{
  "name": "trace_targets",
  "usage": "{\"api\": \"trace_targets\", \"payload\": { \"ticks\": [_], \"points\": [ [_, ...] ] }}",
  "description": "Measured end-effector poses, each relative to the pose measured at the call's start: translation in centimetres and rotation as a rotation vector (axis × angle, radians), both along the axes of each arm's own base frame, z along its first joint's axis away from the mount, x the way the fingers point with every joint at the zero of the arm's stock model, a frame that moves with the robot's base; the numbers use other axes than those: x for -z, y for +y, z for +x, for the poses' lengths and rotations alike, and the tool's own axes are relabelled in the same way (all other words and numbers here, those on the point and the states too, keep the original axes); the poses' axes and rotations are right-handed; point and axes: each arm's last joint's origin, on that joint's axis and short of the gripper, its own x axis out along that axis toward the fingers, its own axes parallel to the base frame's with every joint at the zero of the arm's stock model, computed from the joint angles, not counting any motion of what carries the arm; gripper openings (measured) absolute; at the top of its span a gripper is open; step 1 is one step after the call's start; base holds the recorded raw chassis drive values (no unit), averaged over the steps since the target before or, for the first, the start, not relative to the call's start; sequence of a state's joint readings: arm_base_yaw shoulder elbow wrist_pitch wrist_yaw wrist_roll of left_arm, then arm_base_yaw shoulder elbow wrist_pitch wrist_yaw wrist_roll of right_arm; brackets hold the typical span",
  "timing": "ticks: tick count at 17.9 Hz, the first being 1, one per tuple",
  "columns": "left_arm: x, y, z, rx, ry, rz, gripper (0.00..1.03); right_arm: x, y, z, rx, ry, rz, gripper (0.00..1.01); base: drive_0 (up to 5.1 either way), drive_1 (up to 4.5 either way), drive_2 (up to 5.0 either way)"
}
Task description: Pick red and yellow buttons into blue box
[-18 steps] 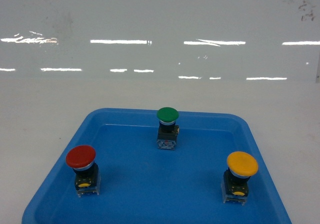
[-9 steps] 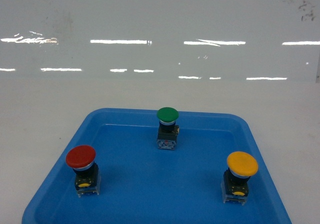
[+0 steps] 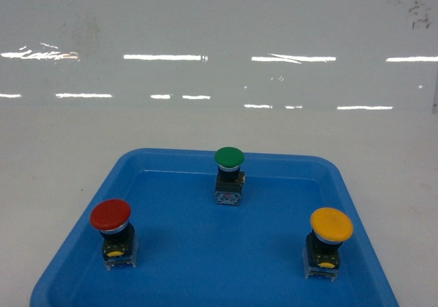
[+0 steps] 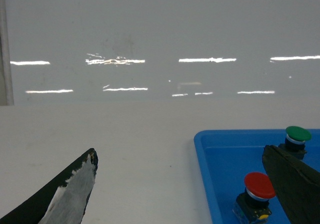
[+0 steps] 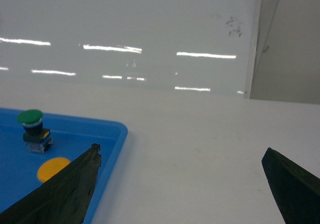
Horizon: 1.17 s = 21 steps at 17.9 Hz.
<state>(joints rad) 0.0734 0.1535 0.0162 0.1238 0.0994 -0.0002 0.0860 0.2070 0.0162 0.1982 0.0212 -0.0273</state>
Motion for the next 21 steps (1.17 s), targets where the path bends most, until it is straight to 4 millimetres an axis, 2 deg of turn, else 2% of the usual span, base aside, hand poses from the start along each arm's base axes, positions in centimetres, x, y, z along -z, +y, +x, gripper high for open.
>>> {"api": "trace_targets", "payload": {
  "ticks": [2,6,9,12,15,19,21],
  "points": [
    [-0.3,-0.2,0.9,0.045,0.039,-0.003,0.98,-0.3,0.8,1.1,-0.034,0.053,-0.024,0.98,0.0,0.0,0.0],
    [-3.1,-1.2,3.0,0.126,0.043,-0.001,0.98,-2.7,2.9,3.8,-0.141,0.118,-0.061,0.98,0.0,0.0,0.0],
    [-3.4,-2.2,4.4,0.19,0.174,-0.006,0.98,-4.0,3.9,5.6,-0.185,0.204,-0.075,0.98,0.0,0.0,0.0],
    [-4.4,-2.7,5.9,0.213,0.211,-0.017,0.98,-5.3,5.7,7.4,-0.272,0.259,-0.094,0.98,0.0,0.0,0.0],
    [-4.8,-3.4,7.4,0.222,0.246,0.016,0.98,-5.1,7.4,9.7,-0.336,0.374,-0.127,0.98,0.0,0.0,0.0],
    [-4.8,-3.4,7.4,0.221,0.25,0.023,0.98,-4.3,9.3,12.3,-0.362,0.435,-0.157,0.98,0.0,0.0,0.0],
    [-4.8,-3.4,7.4,0.222,0.249,0.024,0.98,-2.7,9.8,13.4,-0.35,0.489,-0.172,0.98,0.0,0.0,0.0]
  ]
}}
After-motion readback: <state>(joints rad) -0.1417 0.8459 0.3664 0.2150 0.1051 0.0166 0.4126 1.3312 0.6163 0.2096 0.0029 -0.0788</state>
